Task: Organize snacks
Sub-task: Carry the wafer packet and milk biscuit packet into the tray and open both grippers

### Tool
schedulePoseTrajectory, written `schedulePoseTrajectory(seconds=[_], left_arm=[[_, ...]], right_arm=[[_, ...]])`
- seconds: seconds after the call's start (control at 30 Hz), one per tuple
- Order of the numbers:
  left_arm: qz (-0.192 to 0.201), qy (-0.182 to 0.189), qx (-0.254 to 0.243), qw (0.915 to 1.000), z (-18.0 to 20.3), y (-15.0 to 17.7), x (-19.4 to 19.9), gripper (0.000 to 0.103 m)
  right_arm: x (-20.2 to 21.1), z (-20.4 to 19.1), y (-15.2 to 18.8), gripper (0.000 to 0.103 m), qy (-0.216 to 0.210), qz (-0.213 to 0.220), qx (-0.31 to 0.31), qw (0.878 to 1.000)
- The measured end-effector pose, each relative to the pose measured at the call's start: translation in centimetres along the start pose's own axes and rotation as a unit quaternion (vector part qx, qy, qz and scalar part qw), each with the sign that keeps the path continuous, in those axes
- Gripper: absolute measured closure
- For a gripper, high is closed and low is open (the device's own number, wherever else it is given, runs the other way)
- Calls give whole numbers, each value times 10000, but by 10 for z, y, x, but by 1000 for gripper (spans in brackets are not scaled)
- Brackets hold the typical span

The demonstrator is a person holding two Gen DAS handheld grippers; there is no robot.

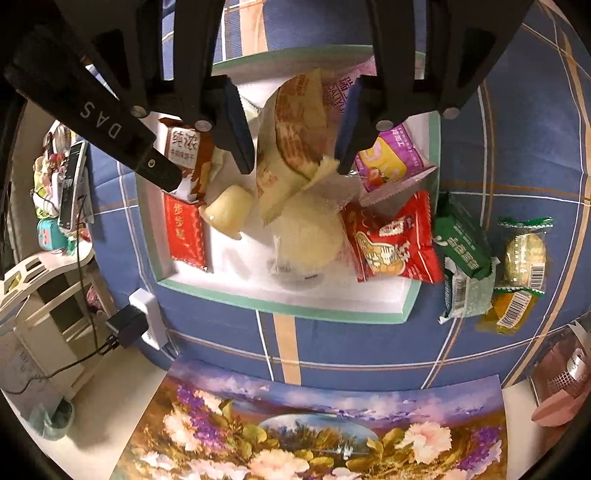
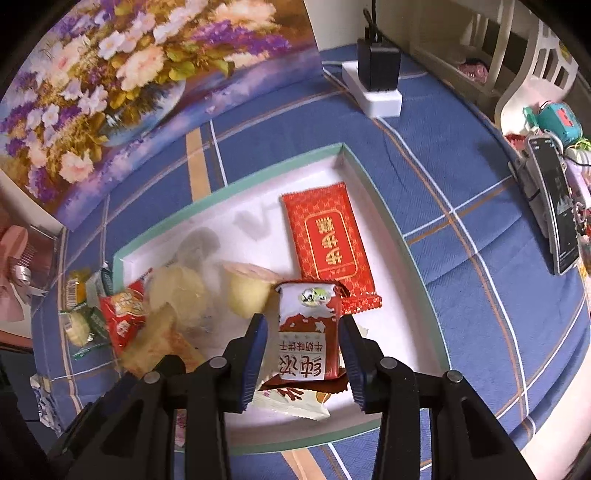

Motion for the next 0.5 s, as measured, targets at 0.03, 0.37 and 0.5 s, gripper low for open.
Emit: schedulePoseTrajectory(seconds=[0.03,0.37,0.5], left_arm=[[37,21,27,10000,-1,-2,4,56],[218,-103,436,9988,-26,-17,19,49],[264,-510,594,9966,-51,-21,22,43]], right_arm=[[3,0,-2,60,-19,41,4,10000],[21,-8,-10,60,-94,253,115,9996],[17,-14,-6,60,-95,191,201,9996]])
Point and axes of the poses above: each gripper's, at about its wrist camera, not at the fingertips, and x roughly against the way its jaws point, z to its right, y to its underside, the point moved 9 cm from there along -x, roughly the way its jaws point, and after that the axes turned 9 degrees about z, right-handed, at the moved point
